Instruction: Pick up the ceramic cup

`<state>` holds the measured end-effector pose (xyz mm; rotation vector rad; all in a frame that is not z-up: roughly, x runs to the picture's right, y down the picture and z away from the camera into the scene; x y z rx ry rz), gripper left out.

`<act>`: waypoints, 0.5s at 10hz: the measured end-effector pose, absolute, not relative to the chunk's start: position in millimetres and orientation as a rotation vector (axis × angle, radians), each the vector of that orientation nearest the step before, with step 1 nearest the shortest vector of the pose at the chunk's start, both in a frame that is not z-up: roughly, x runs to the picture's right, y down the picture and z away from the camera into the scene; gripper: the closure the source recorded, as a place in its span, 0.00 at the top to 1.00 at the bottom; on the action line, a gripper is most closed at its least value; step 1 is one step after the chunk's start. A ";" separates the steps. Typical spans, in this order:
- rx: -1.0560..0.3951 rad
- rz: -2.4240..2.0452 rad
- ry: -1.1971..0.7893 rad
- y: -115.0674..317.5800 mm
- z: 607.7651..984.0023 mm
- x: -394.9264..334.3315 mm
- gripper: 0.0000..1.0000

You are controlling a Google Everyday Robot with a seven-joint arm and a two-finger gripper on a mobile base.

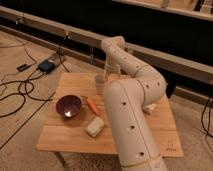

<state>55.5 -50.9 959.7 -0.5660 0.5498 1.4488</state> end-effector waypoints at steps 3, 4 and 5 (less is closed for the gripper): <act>-0.602 1.433 0.523 -52.0 955.8 45.4 0.11; -0.619 1.429 0.514 -52.8 951.7 40.4 0.03; -0.631 1.425 0.506 -54.8 947.1 37.2 0.00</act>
